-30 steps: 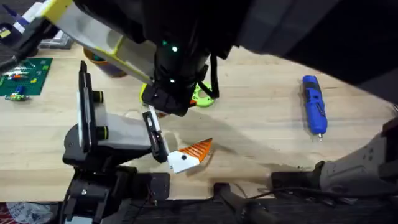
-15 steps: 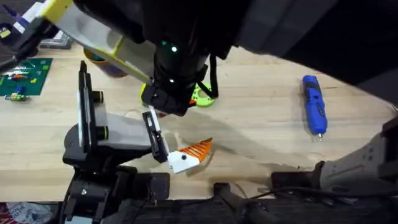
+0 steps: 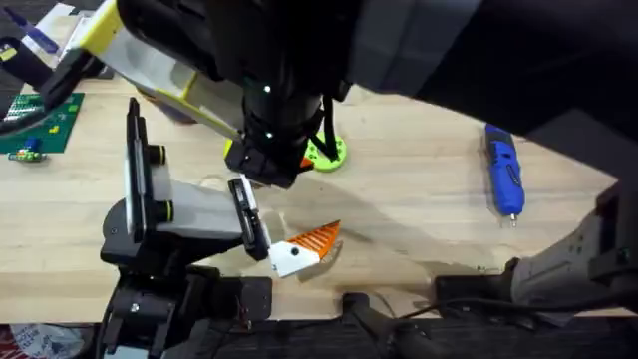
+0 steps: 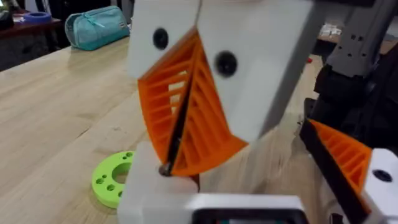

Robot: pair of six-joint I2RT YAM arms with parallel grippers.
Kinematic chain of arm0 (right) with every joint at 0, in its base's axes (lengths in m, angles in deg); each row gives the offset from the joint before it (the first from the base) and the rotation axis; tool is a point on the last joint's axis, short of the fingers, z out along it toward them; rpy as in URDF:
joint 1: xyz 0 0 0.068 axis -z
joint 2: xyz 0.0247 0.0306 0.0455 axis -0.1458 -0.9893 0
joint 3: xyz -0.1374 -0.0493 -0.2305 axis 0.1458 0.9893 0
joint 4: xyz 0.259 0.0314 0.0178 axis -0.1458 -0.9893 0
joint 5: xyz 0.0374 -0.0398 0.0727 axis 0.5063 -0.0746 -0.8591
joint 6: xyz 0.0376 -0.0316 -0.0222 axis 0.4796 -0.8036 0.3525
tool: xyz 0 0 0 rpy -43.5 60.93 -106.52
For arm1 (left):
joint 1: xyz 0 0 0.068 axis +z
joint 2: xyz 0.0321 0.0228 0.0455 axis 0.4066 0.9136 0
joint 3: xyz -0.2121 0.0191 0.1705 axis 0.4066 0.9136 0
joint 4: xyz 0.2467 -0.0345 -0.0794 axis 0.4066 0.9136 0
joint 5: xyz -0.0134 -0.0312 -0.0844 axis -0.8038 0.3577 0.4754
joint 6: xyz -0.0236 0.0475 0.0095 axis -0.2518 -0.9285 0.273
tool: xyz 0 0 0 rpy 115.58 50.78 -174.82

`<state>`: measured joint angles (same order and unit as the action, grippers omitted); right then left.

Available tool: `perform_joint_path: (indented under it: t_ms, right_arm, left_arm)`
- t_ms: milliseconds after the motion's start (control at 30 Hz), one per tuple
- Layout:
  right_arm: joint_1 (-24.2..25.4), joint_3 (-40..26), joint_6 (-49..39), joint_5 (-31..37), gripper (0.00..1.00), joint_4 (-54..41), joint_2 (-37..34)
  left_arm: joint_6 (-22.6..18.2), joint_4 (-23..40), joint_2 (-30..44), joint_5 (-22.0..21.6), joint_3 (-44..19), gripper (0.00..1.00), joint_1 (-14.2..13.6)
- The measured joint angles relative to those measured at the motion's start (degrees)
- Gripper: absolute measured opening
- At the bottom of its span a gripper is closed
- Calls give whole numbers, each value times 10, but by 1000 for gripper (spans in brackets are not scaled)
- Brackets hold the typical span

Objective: Pick up the gripper from the table and insert it into the empty holder that is missing its gripper. Then pick up a screw, insert it into the mounting hole, and use the screwdriver to tighten it. Finally, clean up the table by picking up the vegetable and placing it into the bucket.

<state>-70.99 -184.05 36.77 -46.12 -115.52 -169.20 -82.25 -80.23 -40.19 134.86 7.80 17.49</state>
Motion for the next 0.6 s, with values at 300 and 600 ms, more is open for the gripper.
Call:
perform_joint_path:
  t_ms: [300, 600]
  right_arm:
    - [-4, 0, 0, 1, 9, 0, 0]
    - [-5, 0, 2, 0, 59, 12, 0]
  left_arm:
    - [1, 0, 0, 0, 0, 986, 0]
    - [2, 0, 0, -1, 0, 986, 0]
